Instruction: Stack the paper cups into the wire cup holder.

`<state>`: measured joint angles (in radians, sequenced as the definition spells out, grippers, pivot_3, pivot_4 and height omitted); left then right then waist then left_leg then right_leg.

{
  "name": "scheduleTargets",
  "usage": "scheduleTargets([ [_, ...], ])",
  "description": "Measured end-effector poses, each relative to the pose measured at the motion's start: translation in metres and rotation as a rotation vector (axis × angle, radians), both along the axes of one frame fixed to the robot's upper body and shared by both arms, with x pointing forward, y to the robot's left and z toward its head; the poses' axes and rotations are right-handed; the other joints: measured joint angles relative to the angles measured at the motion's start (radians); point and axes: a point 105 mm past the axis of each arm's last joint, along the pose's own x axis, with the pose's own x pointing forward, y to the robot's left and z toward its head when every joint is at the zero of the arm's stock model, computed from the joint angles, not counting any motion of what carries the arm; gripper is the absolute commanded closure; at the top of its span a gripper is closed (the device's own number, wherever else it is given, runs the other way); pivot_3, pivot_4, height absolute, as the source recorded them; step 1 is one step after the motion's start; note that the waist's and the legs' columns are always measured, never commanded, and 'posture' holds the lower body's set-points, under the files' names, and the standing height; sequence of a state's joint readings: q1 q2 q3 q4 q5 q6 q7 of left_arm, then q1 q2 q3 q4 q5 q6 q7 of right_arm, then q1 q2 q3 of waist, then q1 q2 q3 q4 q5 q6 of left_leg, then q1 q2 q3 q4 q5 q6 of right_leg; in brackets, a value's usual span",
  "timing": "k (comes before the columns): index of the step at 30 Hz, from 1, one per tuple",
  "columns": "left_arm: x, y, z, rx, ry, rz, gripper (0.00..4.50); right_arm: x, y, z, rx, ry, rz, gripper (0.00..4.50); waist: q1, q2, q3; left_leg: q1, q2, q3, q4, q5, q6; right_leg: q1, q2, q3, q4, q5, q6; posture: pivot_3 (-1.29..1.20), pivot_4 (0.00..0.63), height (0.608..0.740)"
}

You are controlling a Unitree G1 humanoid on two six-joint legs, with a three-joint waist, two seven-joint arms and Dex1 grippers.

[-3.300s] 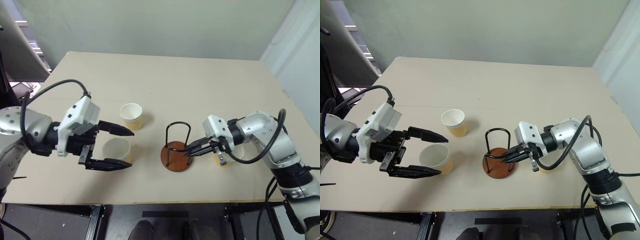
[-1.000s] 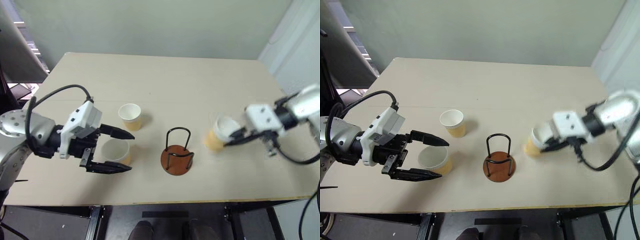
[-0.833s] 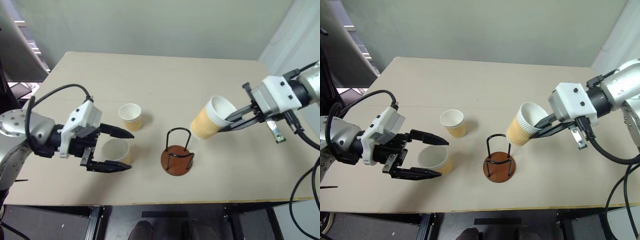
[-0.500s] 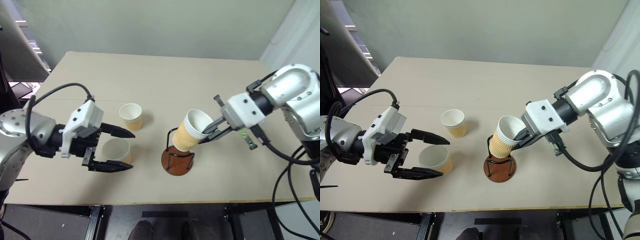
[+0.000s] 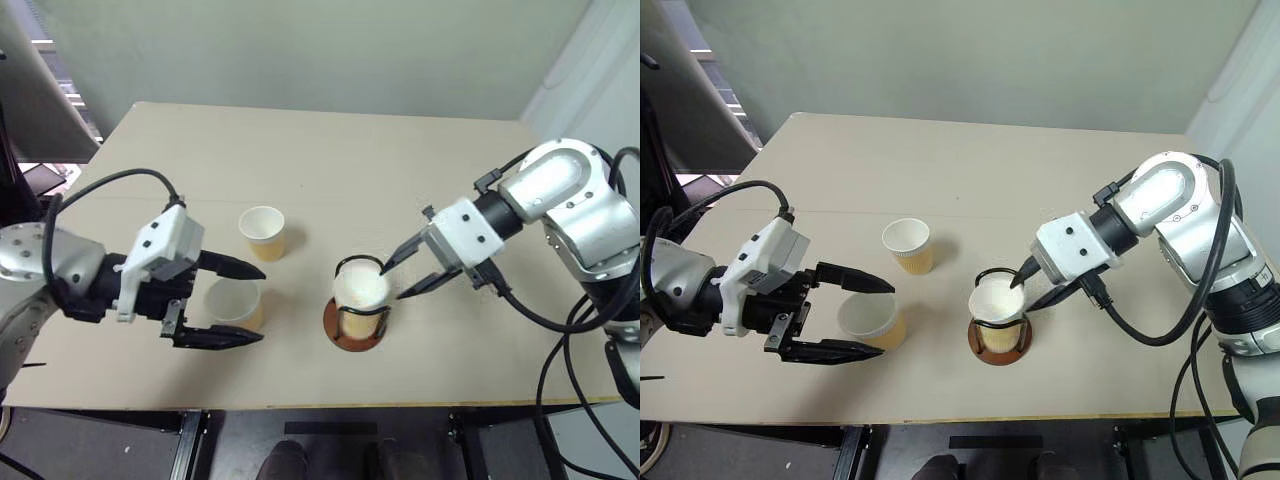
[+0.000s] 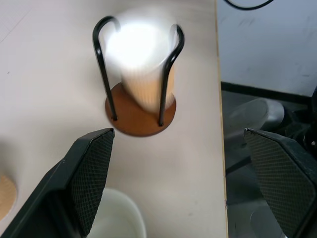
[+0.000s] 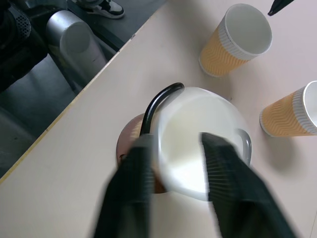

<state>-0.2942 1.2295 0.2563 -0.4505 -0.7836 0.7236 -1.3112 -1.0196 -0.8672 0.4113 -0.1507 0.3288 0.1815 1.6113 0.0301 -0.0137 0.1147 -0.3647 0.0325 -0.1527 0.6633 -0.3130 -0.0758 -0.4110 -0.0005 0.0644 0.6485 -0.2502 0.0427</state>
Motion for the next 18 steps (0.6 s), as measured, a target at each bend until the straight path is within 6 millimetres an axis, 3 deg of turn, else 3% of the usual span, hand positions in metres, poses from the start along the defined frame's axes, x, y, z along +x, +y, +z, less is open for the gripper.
scheduleTargets([
  [5, 0.001, 0.008, -0.005, 0.053, 0.002, 0.025, 0.00, 0.001, 0.000, -0.001, -0.004, -0.001, -0.007, 0.03, 0.000, 0.000, 0.000, 0.000, 0.000, 0.000, 0.000, 0.000, 0.000, 0.000, 0.000, 0.000, 0.000, 0.000, 0.000, 0.00, 0.150, 0.740],
  [8, 0.003, 0.015, -0.009, 0.097, -0.005, 0.049, 0.00, 0.004, -0.005, -0.005, 0.006, 0.047, -0.054, 0.03, 0.001, 0.000, 0.000, 0.000, 0.000, -0.001, 0.000, 0.000, 0.000, 0.000, 0.000, 0.000, 0.000, 0.000, 0.000, 0.00, 0.150, 0.740],
  [11, 0.005, 0.021, -0.012, 0.141, -0.011, 0.054, 0.00, 0.005, -0.027, -0.005, 0.090, 0.188, -0.174, 0.03, 0.013, 0.000, 0.000, -0.001, 0.000, -0.001, 0.000, 0.000, 0.000, 0.000, -0.003, 0.000, -0.001, 0.000, 0.000, 0.00, 0.150, 0.740],
  [15, 0.011, 0.033, -0.027, 0.234, 0.001, 0.066, 0.00, -0.008, -0.065, 0.023, 0.354, 0.418, -0.296, 0.03, 0.026, 0.000, 0.000, -0.001, -0.001, 0.000, 0.000, 0.000, 0.000, 0.000, -0.003, 0.001, -0.002, 0.000, -0.001, 0.00, 0.150, 0.740],
  [18, 0.014, 0.040, -0.038, 0.271, 0.027, 0.075, 0.00, -0.019, -0.089, 0.044, 0.515, 0.474, -0.352, 0.03, 0.028, 0.000, 0.000, 0.000, -0.001, 0.001, -0.001, 0.000, -0.001, 0.000, -0.002, 0.001, -0.002, -0.001, -0.002, 0.00, 0.150, 0.740],
])
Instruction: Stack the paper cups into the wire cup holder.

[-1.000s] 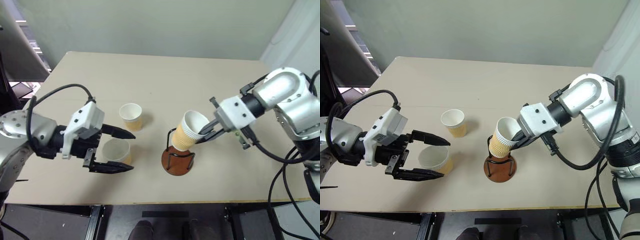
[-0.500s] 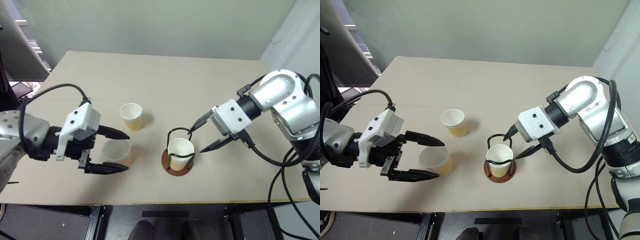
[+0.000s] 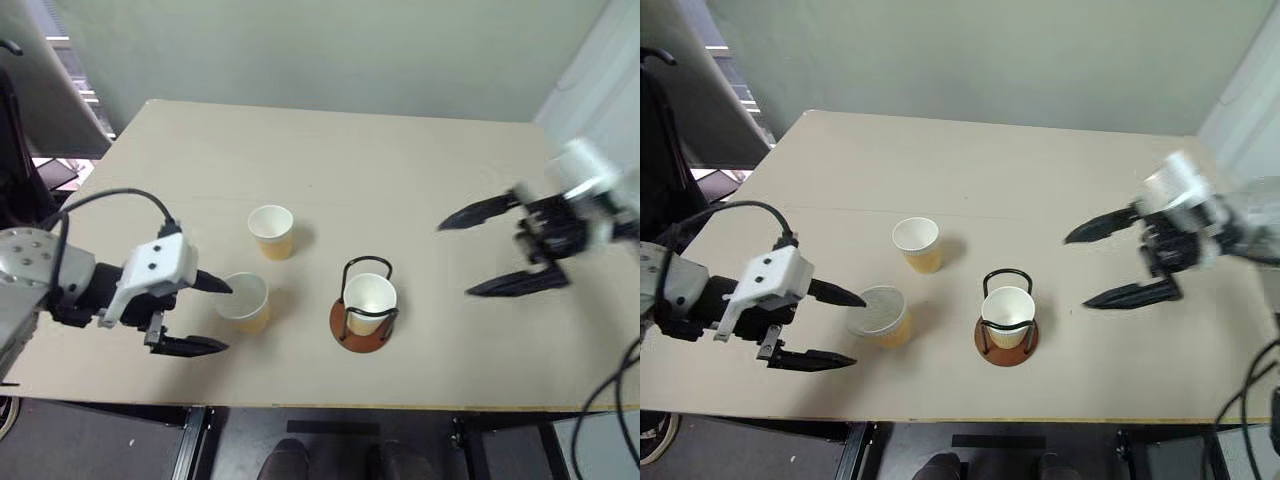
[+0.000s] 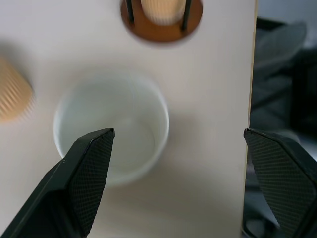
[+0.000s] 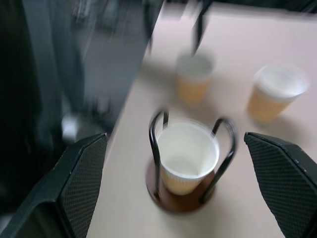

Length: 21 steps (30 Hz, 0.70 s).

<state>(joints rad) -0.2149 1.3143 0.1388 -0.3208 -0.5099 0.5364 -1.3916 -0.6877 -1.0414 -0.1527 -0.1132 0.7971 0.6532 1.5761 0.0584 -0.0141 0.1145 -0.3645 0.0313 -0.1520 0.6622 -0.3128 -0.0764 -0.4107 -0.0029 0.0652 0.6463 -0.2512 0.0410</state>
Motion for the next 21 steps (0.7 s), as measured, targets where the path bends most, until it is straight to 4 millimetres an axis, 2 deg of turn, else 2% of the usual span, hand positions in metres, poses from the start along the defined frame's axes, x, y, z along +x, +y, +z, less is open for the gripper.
scheduleTargets([
  [3, 0.004, 0.001, -0.006, 0.039, -0.001, -0.014, 0.00, -0.016, -0.009, 0.013, 0.149, 0.006, -0.066, 0.03, 0.000, 0.000, 0.000, 0.002, 0.000, 0.001, 0.000, 0.000, -0.001, 0.000, 0.001, 0.000, 0.001, 0.000, 0.000, 0.00, 0.150, 0.740],
  [9, 0.009, 0.002, -0.024, 0.091, 0.027, -0.033, 0.00, -0.038, -0.002, 0.023, 0.270, -0.036, -0.133, 0.03, -0.014, 0.000, 0.000, 0.005, 0.000, 0.003, 0.000, 0.000, 0.000, 0.001, 0.002, 0.000, 0.003, 0.000, -0.001, 0.00, 0.150, 0.740],
  [13, 0.013, 0.001, -0.028, 0.102, 0.030, -0.048, 1.32, -0.047, 0.007, 0.026, 0.282, -0.051, -0.113, 0.00, -0.020, 0.000, 0.000, 0.005, 0.000, 0.002, 0.000, -0.001, 0.001, 0.001, 0.002, 0.000, 0.003, 0.000, -0.001, 0.00, 0.150, 0.740],
  [21, 0.017, 0.001, -0.029, 0.100, 0.033, -0.058, 4.21, -0.048, 0.008, 0.026, 0.253, -0.048, -0.132, 0.00, -0.022, 0.000, 0.000, 0.003, 0.000, 0.001, 0.000, -0.001, 0.002, 0.000, 0.000, 0.000, 0.003, 0.000, 0.000, 0.00, 0.150, 0.740],
])
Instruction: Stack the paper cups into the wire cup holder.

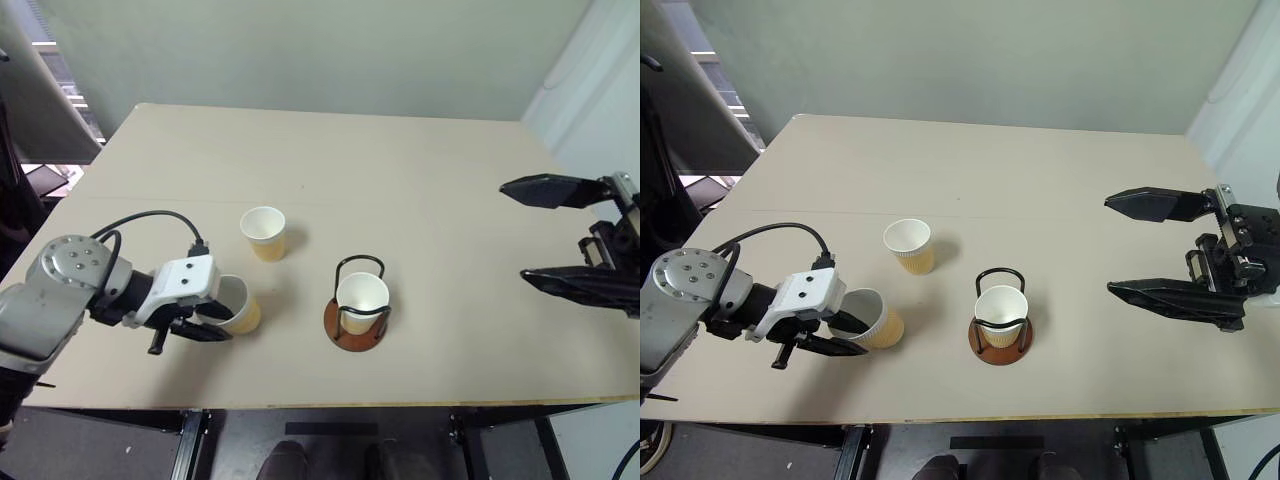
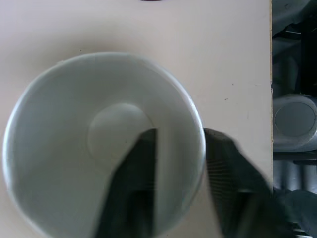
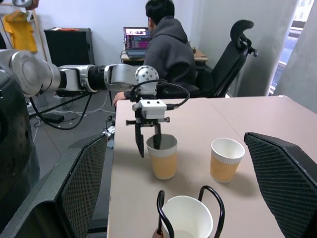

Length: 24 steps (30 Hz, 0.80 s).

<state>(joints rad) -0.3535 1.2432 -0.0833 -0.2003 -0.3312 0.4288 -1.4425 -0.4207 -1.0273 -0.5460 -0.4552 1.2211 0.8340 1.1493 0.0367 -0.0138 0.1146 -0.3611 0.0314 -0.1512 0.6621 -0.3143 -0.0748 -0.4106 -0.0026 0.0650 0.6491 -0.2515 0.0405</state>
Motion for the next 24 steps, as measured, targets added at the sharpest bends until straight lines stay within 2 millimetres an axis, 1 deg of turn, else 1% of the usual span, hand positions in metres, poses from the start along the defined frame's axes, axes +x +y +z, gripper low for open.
scheduleTargets([
  [1, 0.002, 0.000, 0.002, 0.001, -0.010, 0.000, 4.48, 0.000, 0.000, 0.000, 0.000, -0.002, 0.001, 0.00, 0.000, 0.000, 0.000, 0.000, 0.000, 0.000, 0.000, 0.000, 0.000, 0.000, 0.000, 0.000, 0.000, 0.000, 0.000, 0.00, 0.150, 0.740],
  [4, 0.001, -0.001, 0.005, -0.003, -0.010, -0.014, 4.48, 0.001, 0.000, -0.001, -0.005, -0.002, -0.001, 0.00, 0.000, 0.001, 0.000, 0.000, 0.000, 0.000, 0.000, 0.000, 0.000, 0.000, 0.000, 0.000, 0.000, 0.000, 0.000, 0.00, 0.150, 0.740],
  [6, 0.001, -0.005, 0.008, -0.038, -0.006, -0.028, 4.48, 0.001, 0.000, -0.001, -0.011, 0.000, 0.002, 0.00, 0.000, 0.001, 0.000, 0.000, 0.000, 0.000, 0.000, 0.000, 0.000, 0.000, 0.000, -0.001, 0.000, 0.000, 0.000, 0.00, 0.150, 0.740],
  [7, 0.001, -0.009, 0.014, -0.068, -0.009, -0.042, 4.48, 0.001, 0.000, -0.001, -0.017, 0.003, 0.004, 0.00, 0.002, 0.000, 0.000, -0.001, 0.000, -0.001, 0.000, 0.000, 0.000, 0.000, 0.000, -0.001, 0.000, 0.000, 0.000, 0.00, 0.150, 0.740],
  [9, 0.004, -0.016, 0.031, -0.123, -0.052, -0.067, 4.48, 0.000, 0.000, -0.001, -0.028, 0.005, 0.005, 0.00, 0.005, 0.000, 0.000, -0.002, 0.000, -0.001, 0.001, 0.000, 0.000, -0.001, 0.000, -0.001, 0.000, 0.000, 0.000, 0.00, 0.150, 0.740],
  [12, 0.009, -0.038, 0.078, -0.248, -0.175, -0.161, 4.48, -0.001, -0.002, -0.002, -0.048, 0.017, 0.010, 0.00, 0.012, 0.000, -0.001, -0.003, -0.001, -0.002, 0.002, 0.000, 0.000, 0.000, -0.001, -0.002, 0.000, 0.000, 0.000, 0.00, 0.150, 0.740],
  [13, 0.009, -0.049, 0.095, -0.297, -0.221, -0.215, 4.48, -0.001, -0.002, -0.002, -0.052, 0.019, 0.011, 0.00, 0.014, 0.000, -0.001, -0.003, -0.001, -0.002, 0.002, 0.000, 0.000, 0.000, -0.002, -0.002, 0.000, 0.000, 0.000, 0.00, 0.150, 0.740],
  [15, 0.007, -0.068, 0.118, -0.365, -0.278, -0.314, 4.48, -0.001, -0.002, -0.002, -0.055, 0.021, 0.013, 0.00, 0.016, 0.000, -0.001, -0.003, -0.001, -0.001, 0.003, 0.000, 0.000, 0.000, -0.002, -0.002, -0.001, 0.001, 0.001, 0.00, 0.150, 0.740],
  [17, 0.006, -0.081, 0.127, -0.406, -0.293, -0.385, 4.48, -0.001, -0.002, -0.002, -0.059, 0.024, 0.012, 0.00, 0.015, 0.000, -0.001, -0.003, -0.001, 0.000, 0.003, 0.000, 0.000, 0.000, -0.002, -0.002, -0.001, 0.001, 0.002, 0.00, 0.150, 0.740],
  [18, 0.009, -0.093, 0.134, -0.439, -0.304, -0.429, 4.48, 0.000, -0.002, -0.003, -0.061, 0.025, 0.010, 0.00, 0.017, 0.000, -0.001, -0.003, -0.001, 0.000, 0.004, 0.000, 0.000, 0.001, -0.001, -0.002, -0.001, 0.001, 0.002, 0.00, 0.150, 0.740],
  [21, 0.012, -0.115, 0.144, -0.466, -0.324, -0.533, 4.48, 0.000, -0.002, -0.004, -0.072, 0.023, 0.006, 0.00, 0.018, 0.000, -0.001, -0.004, -0.001, 0.000, 0.005, 0.000, 0.000, 0.001, -0.002, -0.002, -0.001, 0.002, 0.003, 0.00, 0.150, 0.740],
  [22, 0.012, -0.124, 0.145, -0.462, -0.326, -0.579, 4.48, 0.000, -0.002, -0.004, -0.075, 0.022, 0.005, 0.00, 0.018, 0.000, -0.001, -0.005, -0.001, 0.001, 0.005, 0.000, 0.001, 0.001, -0.002, -0.002, -0.002, 0.002, 0.004, 0.00, 0.150, 0.740],
  [24, 0.014, -0.137, 0.141, -0.443, -0.318, -0.632, 4.48, 0.001, -0.002, -0.004, -0.084, 0.020, -0.002, 0.00, 0.019, 0.000, -0.001, -0.005, -0.001, 0.001, 0.006, 0.000, 0.001, 0.001, -0.001, -0.002, -0.002, 0.003, 0.006, 0.00, 0.150, 0.740],
])
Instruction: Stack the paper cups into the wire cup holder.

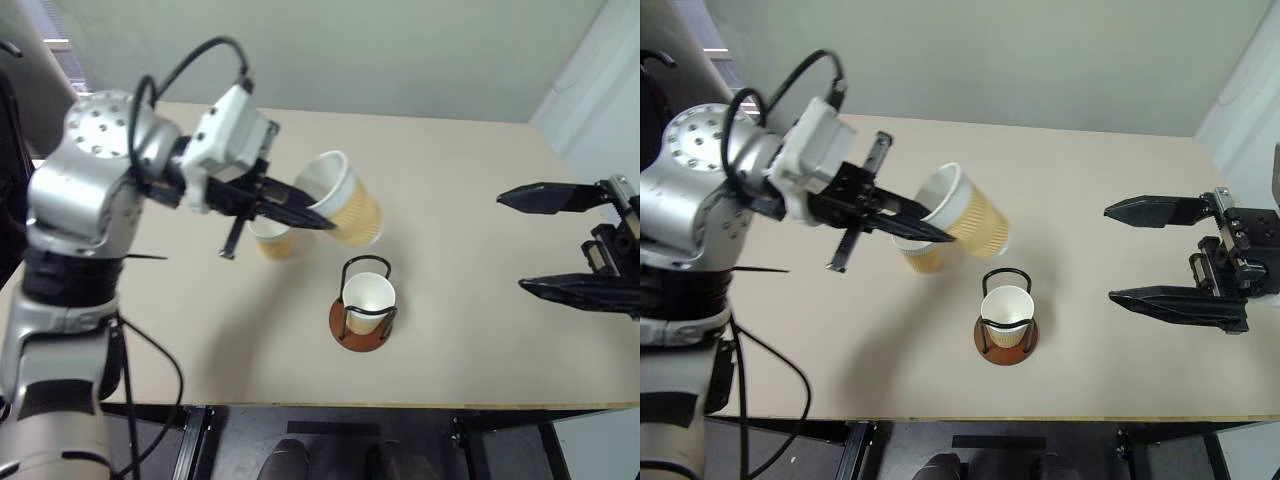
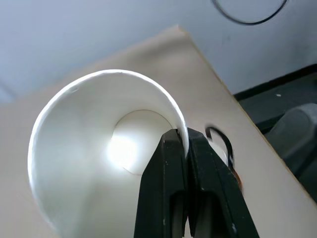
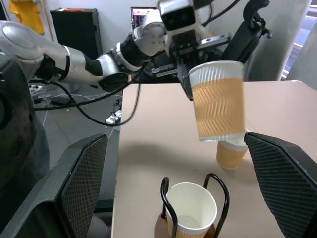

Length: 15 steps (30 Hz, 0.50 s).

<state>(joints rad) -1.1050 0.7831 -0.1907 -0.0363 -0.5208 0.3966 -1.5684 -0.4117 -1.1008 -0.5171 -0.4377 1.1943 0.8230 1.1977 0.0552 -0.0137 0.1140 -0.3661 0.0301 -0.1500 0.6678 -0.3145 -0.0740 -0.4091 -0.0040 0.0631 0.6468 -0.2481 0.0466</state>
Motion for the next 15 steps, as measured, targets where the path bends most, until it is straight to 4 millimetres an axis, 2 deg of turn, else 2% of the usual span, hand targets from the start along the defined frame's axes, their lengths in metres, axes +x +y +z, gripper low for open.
scheduleTargets([
  [6, -0.001, -0.014, -0.029, 0.122, 0.032, -0.085, 4.48, -0.001, -0.004, 0.000, -0.029, 0.008, -0.030, 0.00, 0.001, 0.000, 0.000, -0.001, 0.000, 0.001, 0.000, 0.000, 0.000, 0.000, 0.001, 0.001, -0.001, 0.002, 0.003, 0.00, 0.150, 0.740],
  [15, 0.002, -0.020, -0.050, 0.203, 0.039, -0.138, 4.48, -0.003, -0.012, 0.002, -0.029, -0.003, -0.096, 0.00, 0.005, 0.000, 0.000, 0.000, 0.000, 0.000, 0.002, 0.000, 0.001, 0.002, 0.000, 0.001, -0.002, 0.001, 0.005, 0.00, 0.150, 0.740],
])
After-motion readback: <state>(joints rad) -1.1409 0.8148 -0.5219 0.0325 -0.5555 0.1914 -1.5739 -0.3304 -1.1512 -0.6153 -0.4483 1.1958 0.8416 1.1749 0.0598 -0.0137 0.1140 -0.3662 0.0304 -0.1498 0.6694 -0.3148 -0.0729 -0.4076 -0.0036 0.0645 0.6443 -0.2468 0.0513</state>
